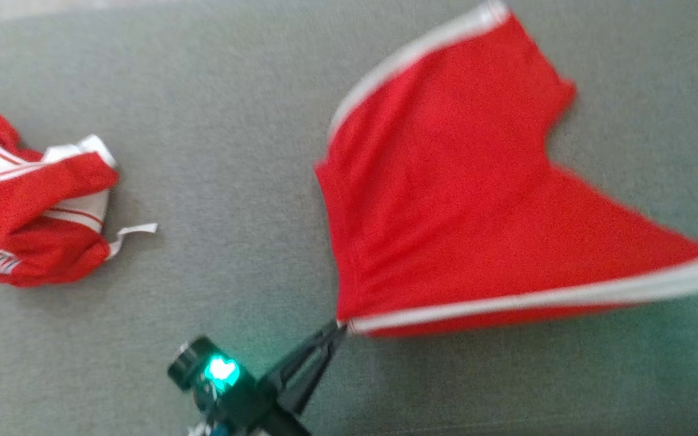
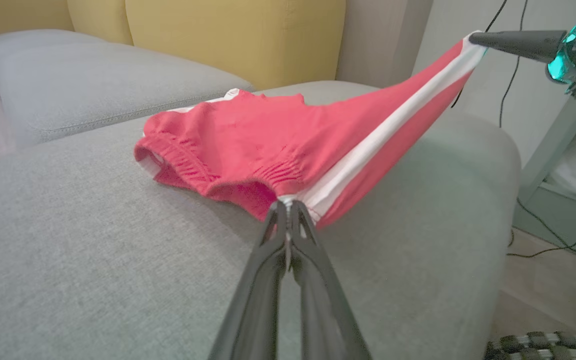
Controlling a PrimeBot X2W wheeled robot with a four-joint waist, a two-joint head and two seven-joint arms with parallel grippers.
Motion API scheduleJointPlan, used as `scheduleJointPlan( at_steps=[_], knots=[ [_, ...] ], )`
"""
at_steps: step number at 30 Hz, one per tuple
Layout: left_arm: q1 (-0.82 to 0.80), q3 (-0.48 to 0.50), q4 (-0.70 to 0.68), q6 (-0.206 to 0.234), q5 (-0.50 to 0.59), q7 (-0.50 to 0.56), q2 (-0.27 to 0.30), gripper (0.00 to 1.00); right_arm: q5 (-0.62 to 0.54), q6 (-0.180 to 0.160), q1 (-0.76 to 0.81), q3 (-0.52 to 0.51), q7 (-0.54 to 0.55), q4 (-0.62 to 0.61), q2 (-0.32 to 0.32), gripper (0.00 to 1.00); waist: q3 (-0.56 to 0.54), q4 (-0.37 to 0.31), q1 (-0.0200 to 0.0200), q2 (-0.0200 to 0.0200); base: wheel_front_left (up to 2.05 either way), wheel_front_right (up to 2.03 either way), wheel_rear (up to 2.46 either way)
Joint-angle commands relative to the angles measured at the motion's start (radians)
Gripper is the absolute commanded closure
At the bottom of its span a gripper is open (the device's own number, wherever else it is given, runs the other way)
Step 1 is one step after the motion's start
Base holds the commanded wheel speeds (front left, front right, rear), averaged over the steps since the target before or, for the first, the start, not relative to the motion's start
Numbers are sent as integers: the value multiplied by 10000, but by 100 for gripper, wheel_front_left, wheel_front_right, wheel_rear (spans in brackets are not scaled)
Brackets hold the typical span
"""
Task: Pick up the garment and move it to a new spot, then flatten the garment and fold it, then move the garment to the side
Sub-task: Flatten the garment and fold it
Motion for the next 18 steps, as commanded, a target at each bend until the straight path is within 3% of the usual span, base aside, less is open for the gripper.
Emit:
scheduleJointPlan(
  at_steps=[1,4,8,18],
  knots=[
    [103,342,-669,52,-147,-22,318,100,9,-7,538,-525,76,-751,-497,100,-523,289,4,-1,0,0,0],
    [329,401,-1472,-108,-451,0,319,100,-213,-7,1163,-1402,558,-1664,-547,100,-588,506,4,-1,0,0,0],
    [-349,452,-1708,-571,-1090,563,-75,100,-385,-7,528,-1937,1484,-1872,-757,100,-227,861,4,-1,0,0,0],
    [-3080,979,-287,-1131,-2613,2177,-1234,100,-338,-7,-3577,-444,3326,-185,-1676,100,1329,1367,4,-1,0,0,0]
  ],
)
